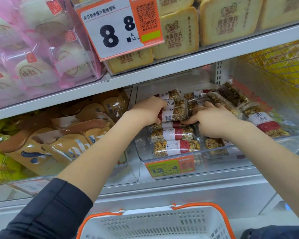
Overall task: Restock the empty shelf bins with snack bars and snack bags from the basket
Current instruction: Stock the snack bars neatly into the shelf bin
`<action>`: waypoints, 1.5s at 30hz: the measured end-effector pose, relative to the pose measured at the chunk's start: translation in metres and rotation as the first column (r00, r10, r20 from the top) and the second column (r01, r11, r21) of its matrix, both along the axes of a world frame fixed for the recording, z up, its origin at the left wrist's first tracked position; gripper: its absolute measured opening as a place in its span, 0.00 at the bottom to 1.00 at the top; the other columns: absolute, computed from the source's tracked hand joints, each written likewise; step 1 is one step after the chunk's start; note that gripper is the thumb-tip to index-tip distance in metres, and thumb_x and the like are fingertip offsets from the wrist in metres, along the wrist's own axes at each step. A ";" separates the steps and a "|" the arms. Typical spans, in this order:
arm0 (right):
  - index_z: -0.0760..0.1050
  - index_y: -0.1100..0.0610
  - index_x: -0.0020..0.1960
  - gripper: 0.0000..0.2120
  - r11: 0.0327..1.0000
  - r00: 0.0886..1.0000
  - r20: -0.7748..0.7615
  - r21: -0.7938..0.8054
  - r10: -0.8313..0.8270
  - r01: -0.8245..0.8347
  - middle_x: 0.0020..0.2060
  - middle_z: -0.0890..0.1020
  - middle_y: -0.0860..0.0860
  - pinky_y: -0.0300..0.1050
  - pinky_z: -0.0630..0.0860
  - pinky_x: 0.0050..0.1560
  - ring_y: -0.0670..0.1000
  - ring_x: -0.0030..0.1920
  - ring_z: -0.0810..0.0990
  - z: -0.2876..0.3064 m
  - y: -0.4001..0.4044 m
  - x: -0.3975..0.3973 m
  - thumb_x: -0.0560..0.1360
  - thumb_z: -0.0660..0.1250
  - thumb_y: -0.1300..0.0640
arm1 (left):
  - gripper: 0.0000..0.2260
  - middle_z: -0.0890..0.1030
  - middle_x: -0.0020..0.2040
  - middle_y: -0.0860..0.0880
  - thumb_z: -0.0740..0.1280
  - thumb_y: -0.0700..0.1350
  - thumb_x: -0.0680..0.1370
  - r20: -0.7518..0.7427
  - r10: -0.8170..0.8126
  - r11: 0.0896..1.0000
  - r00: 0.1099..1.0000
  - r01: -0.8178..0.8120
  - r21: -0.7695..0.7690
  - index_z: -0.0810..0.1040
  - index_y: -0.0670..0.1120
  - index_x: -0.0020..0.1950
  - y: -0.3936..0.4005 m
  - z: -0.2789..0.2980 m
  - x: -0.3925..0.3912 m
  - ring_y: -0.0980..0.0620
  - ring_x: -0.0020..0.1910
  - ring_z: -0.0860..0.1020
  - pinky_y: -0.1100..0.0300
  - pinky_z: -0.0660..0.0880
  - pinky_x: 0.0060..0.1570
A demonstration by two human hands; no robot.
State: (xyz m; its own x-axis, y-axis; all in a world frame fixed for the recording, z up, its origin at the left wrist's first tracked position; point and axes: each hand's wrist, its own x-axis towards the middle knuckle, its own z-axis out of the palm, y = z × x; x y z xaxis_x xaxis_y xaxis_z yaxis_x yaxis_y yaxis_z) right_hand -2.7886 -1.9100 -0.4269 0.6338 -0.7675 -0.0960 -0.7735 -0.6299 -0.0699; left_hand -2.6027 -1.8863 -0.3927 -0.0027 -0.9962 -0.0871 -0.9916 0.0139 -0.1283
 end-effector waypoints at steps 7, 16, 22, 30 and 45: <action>0.80 0.42 0.54 0.18 0.961 0.903 0.399 -0.144 -0.162 0.236 0.65 0.74 0.53 0.57 0.59 0.69 0.58 0.68 0.65 0.005 0.004 -0.017 0.76 0.59 0.61 | 0.23 0.72 0.63 0.45 0.72 0.45 0.73 0.067 -0.033 0.999 0.997 0.033 0.002 0.70 0.46 0.66 0.000 -0.004 0.000 0.45 0.58 0.73 0.51 0.76 0.52; 0.63 0.53 0.70 0.37 0.897 0.808 0.412 0.059 -0.421 0.438 0.63 0.72 0.61 0.59 0.68 0.62 0.65 0.64 0.67 -0.012 -0.015 -0.046 0.67 0.73 0.46 | 0.27 0.72 0.65 0.49 0.76 0.49 0.69 -0.257 0.024 0.999 0.966 -0.033 -0.033 0.72 0.52 0.66 0.014 0.007 0.006 0.50 0.62 0.72 0.55 0.72 0.60; 0.67 0.54 0.67 0.30 0.932 0.710 0.618 0.110 -0.336 0.345 0.53 0.79 0.58 0.55 0.74 0.57 0.63 0.55 0.75 -0.001 -0.004 -0.051 0.68 0.70 0.64 | 0.27 0.70 0.69 0.49 0.73 0.46 0.72 -0.231 -0.066 0.990 0.971 0.035 -0.139 0.69 0.50 0.70 0.051 0.004 0.009 0.51 0.67 0.68 0.61 0.63 0.63; 0.66 0.46 0.66 0.32 0.982 0.655 0.732 0.165 -0.186 0.095 0.54 0.79 0.44 0.29 0.70 0.37 0.46 0.50 0.77 0.016 0.019 -0.068 0.68 0.74 0.62 | 0.31 0.70 0.69 0.51 0.73 0.47 0.72 -0.330 -0.211 0.897 0.920 0.048 -0.439 0.66 0.50 0.72 0.075 -0.005 -0.007 0.54 0.68 0.67 0.66 0.60 0.64; 0.72 0.61 0.56 0.11 0.652 0.088 0.699 0.699 -0.710 -0.293 0.49 0.82 0.61 0.41 0.82 0.39 0.53 0.42 0.85 0.016 0.028 -0.031 0.75 0.68 0.62 | 0.29 0.81 0.53 0.50 0.75 0.47 0.71 -0.676 -0.044 0.988 0.735 -0.070 -0.140 0.70 0.50 0.69 0.086 -0.005 -0.039 0.58 0.42 0.81 0.62 0.79 0.48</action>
